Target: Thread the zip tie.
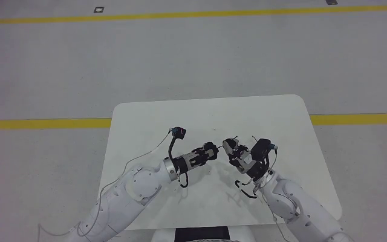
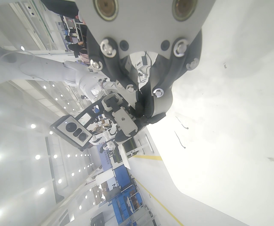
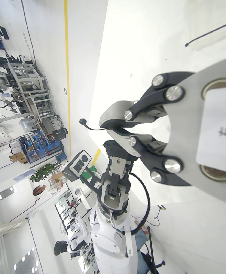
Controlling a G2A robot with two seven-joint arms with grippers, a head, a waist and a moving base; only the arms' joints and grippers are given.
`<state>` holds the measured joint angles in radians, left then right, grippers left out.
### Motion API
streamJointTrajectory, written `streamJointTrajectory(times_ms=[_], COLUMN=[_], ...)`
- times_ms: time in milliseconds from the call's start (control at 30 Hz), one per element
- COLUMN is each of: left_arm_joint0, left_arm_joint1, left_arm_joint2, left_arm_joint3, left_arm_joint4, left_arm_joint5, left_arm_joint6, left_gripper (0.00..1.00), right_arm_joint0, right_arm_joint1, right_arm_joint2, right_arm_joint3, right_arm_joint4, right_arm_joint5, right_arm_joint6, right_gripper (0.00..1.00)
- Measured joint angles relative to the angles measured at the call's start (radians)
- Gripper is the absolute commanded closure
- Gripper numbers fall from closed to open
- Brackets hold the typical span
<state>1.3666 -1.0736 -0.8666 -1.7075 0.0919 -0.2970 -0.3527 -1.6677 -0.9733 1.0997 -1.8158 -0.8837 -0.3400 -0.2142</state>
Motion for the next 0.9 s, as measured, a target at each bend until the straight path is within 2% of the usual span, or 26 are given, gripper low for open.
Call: streamJointTrajectory(times_ms=[267,900], left_arm_joint0=[0.0,0.0], left_arm_joint1=[0.0,0.0], left_arm_joint2=[0.0,0.0], left_arm_joint3=[0.0,0.0], left_arm_joint4=[0.0,0.0], left_arm_joint5=[0.0,0.0], left_arm_joint6=[0.0,0.0], left_gripper=[1.0,1.0], right_arm_joint0=[0.005,0.019], right_arm_joint1=[-0.004,0.007], right_arm_joint2=[-0.013,-0.036], right_arm_joint3=[0.001,0.009], right_arm_joint4=[0.029,0.048], right_arm_joint5=[0.0,0.0], right_arm_joint6=[0.0,0.016], right_gripper=[1.0,1.0])
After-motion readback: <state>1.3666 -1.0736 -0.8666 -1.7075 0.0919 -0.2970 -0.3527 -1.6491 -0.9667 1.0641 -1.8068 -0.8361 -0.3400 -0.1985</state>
